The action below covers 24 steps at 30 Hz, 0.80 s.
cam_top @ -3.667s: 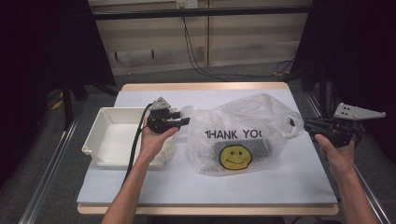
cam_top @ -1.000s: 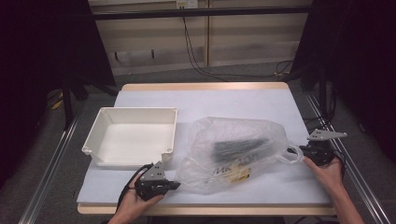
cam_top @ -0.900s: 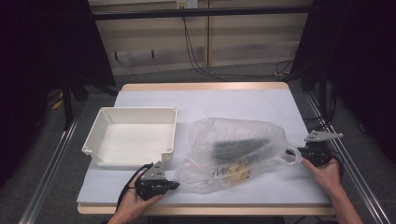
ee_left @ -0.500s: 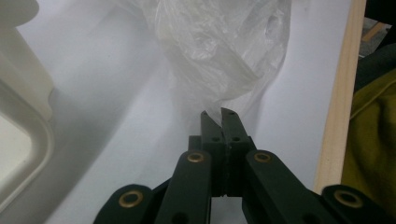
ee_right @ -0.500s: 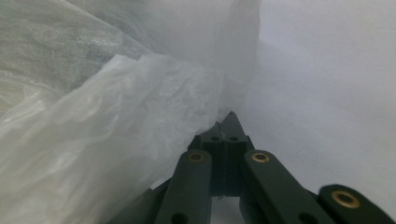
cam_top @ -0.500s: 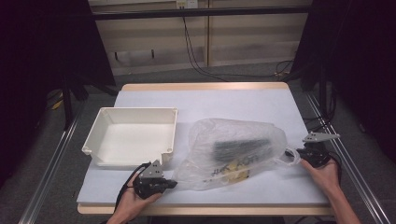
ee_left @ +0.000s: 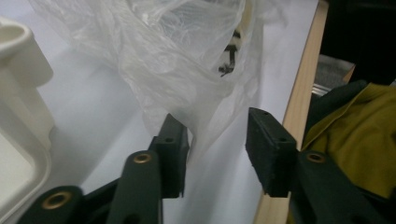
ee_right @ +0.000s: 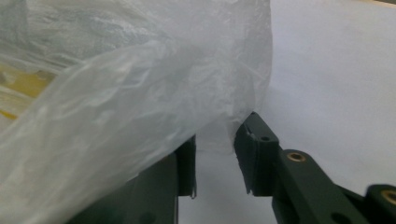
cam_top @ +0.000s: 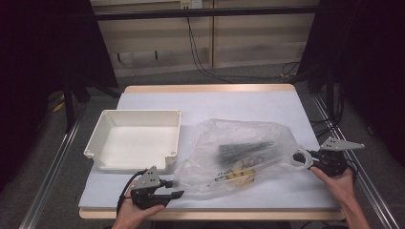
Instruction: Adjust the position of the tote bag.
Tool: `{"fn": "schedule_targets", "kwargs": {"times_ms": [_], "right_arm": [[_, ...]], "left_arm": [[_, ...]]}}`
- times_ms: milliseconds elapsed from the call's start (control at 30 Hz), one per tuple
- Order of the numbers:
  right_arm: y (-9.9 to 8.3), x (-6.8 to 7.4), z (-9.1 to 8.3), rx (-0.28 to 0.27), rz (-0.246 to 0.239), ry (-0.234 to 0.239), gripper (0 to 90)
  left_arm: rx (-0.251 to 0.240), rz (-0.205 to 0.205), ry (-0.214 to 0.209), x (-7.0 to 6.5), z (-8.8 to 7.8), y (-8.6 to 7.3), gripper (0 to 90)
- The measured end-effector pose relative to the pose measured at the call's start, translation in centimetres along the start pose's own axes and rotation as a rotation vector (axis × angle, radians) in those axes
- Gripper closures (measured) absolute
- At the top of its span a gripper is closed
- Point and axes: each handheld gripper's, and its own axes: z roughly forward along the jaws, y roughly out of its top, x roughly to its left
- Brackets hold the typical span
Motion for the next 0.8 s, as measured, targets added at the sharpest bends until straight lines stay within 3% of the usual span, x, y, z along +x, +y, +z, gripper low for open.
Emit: {"fn": "schedule_targets", "kwargs": {"times_ms": [167, 333, 400, 467, 633, 800], "right_arm": [[-0.6, 0.4, -1.8, -0.029, 0.01, 0.006, 63.0], [-1.3, 0.5, -2.7, -0.03, 0.01, -0.005, 58.9], [-1.8, 0.5, -3.7, -0.034, 0.026, -0.036, 58.3], [-2.0, 0.2, -4.6, -0.05, 0.041, -0.058, 59.0], [-1.6, -0.1, -6.5, -0.097, 0.05, -0.105, 63.2], [-0.1, 0.1, -7.3, -0.157, 0.04, -0.089, 67.3]], "left_arm": [[-0.065, -0.026, 0.022, -0.2, -1.2, 0.2, 50.3], [-0.081, -0.031, 0.046, -0.2, -1.6, 0.5, 46.7], [-0.098, -0.028, 0.066, -0.1, -2.0, 0.8, 45.8], [-0.146, -0.04, 0.08, -0.1, -2.5, 1.4, 45.9], [-0.18, -0.019, 0.085, 0.1, -2.8, 3.0, 49.8], [-0.166, 0.029, 0.053, 0.1, -2.1, 4.9, 55.2]]}}
